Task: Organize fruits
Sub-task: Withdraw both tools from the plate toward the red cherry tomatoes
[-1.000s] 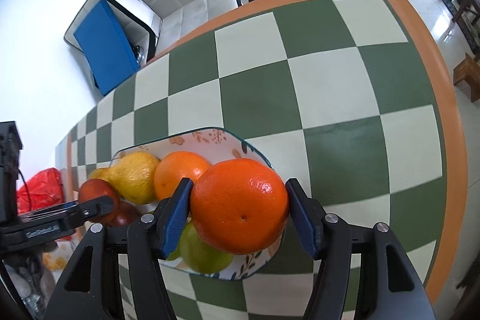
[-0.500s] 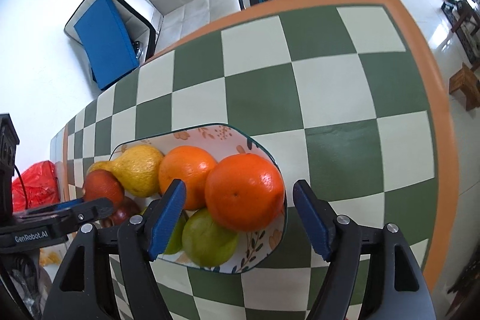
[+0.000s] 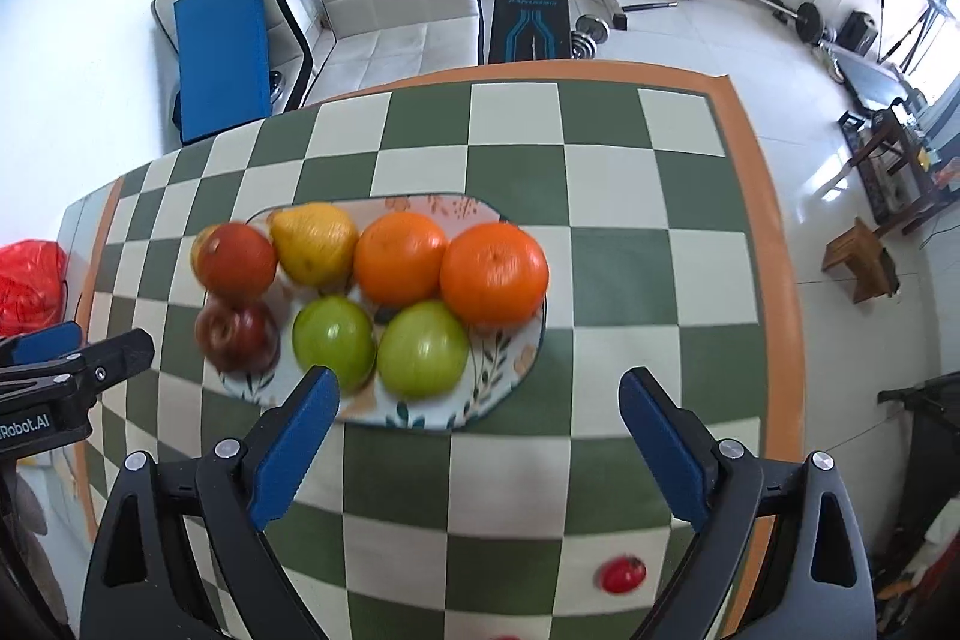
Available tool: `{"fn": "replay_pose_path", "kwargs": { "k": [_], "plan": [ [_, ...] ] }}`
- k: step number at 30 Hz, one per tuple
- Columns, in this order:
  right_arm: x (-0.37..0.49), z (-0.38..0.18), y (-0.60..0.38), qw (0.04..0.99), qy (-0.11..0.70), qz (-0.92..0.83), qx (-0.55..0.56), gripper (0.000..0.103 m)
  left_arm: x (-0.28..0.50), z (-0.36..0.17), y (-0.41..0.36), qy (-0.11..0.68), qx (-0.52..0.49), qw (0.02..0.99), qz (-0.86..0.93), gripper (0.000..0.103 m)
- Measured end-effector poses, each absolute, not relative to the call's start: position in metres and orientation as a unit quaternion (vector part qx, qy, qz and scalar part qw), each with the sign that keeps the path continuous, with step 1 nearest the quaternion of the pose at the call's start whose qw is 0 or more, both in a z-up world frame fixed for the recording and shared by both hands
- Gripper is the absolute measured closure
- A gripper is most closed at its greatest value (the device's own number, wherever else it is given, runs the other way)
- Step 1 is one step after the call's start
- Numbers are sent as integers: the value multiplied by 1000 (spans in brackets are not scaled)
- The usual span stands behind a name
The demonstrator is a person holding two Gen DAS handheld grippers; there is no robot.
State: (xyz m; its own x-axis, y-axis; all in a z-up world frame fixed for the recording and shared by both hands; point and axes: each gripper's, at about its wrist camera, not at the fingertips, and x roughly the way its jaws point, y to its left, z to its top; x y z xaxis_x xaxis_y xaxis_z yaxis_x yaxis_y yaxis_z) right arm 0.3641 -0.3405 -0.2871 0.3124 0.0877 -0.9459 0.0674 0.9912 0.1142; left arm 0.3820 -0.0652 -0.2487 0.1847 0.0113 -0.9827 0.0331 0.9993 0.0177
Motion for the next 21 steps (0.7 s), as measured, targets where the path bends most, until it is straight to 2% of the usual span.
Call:
{"fn": "replay_pose_path", "kwargs": {
  "k": [21],
  "plan": [
    [243, -159, -329, 873, 486, 1, 46, 6, 265, -143, -60, 526, 24, 850, -5, 6]
  ]
}}
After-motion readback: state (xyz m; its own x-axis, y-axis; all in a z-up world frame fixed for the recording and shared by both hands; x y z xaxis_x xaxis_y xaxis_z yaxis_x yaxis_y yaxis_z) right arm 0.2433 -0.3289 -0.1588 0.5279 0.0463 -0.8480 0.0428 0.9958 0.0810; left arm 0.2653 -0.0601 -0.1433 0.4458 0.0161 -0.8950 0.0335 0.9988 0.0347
